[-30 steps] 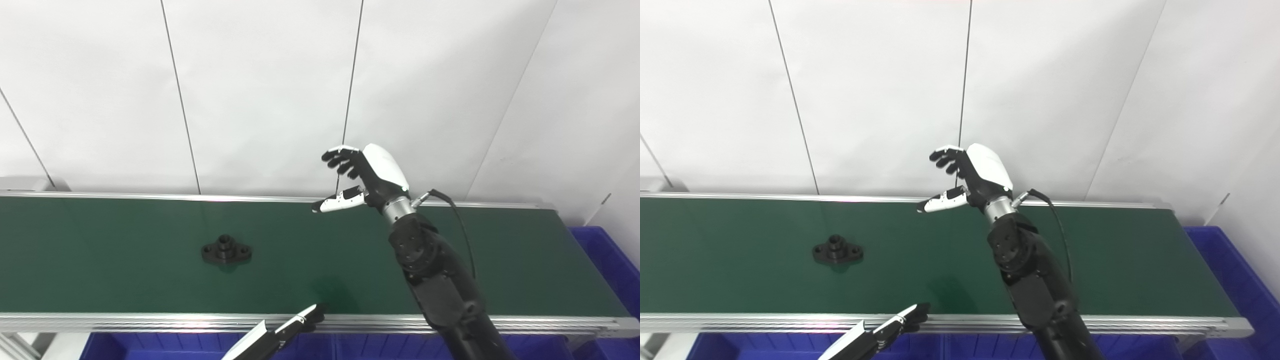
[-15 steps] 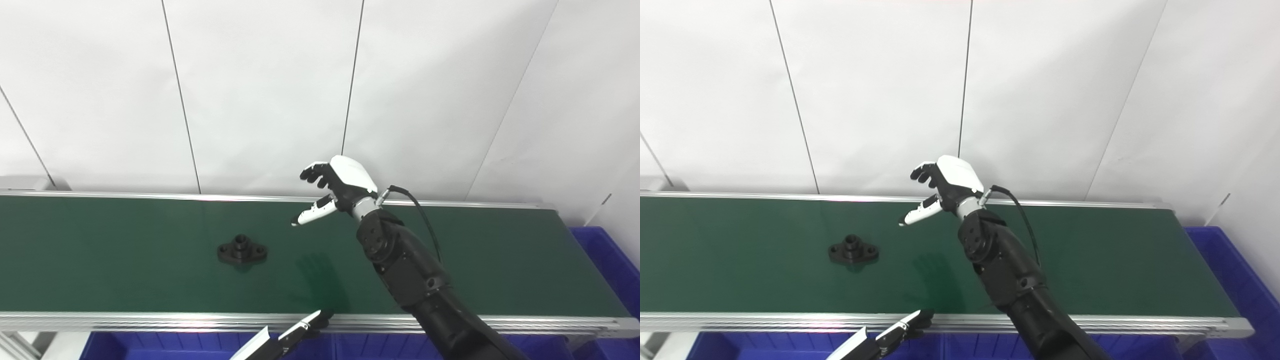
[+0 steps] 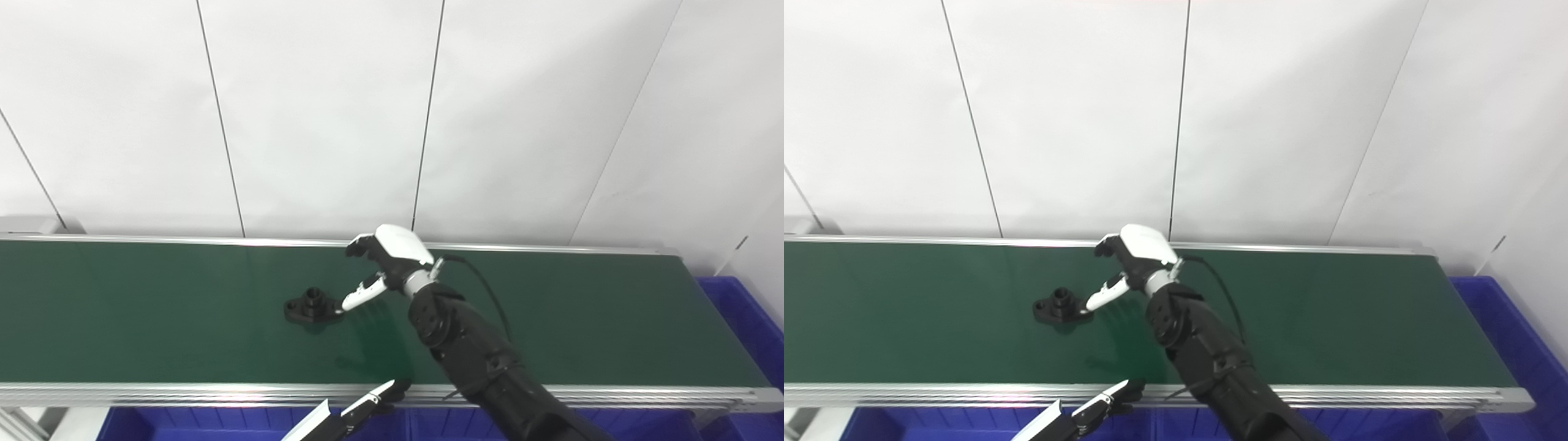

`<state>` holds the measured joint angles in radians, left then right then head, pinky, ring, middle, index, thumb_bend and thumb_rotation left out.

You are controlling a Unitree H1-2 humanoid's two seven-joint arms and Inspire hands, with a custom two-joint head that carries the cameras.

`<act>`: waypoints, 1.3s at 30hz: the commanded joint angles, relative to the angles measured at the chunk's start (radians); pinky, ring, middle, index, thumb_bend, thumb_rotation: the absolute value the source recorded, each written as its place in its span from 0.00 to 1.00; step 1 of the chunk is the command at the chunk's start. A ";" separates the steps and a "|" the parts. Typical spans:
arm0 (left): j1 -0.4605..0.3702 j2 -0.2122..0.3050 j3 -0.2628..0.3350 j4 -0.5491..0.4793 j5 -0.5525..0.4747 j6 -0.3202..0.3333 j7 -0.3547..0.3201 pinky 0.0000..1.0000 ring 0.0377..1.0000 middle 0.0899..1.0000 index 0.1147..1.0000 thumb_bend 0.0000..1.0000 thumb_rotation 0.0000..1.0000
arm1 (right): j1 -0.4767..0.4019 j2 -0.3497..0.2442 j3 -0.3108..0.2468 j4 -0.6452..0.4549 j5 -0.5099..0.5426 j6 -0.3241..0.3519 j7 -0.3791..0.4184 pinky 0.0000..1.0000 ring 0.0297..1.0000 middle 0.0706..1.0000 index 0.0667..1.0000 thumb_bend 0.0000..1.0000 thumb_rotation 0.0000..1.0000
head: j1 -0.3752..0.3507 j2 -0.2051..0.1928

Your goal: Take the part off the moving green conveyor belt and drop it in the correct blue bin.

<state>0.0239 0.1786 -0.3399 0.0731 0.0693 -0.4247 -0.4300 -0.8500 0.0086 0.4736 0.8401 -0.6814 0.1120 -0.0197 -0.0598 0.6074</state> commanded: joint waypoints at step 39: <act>0.013 0.014 0.023 -0.051 -0.076 -0.029 0.015 0.87 0.91 0.93 0.90 0.39 0.64 | -0.060 0.079 0.086 0.285 0.024 -0.050 -0.095 0.45 0.52 0.50 0.43 0.52 0.00 | 0.001 0.022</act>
<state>0.0478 0.1890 -0.3200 0.0446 0.0055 -0.4257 -0.4154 -0.8924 0.0647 0.5568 1.1197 -0.6631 0.0664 -0.1392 -0.0598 0.6305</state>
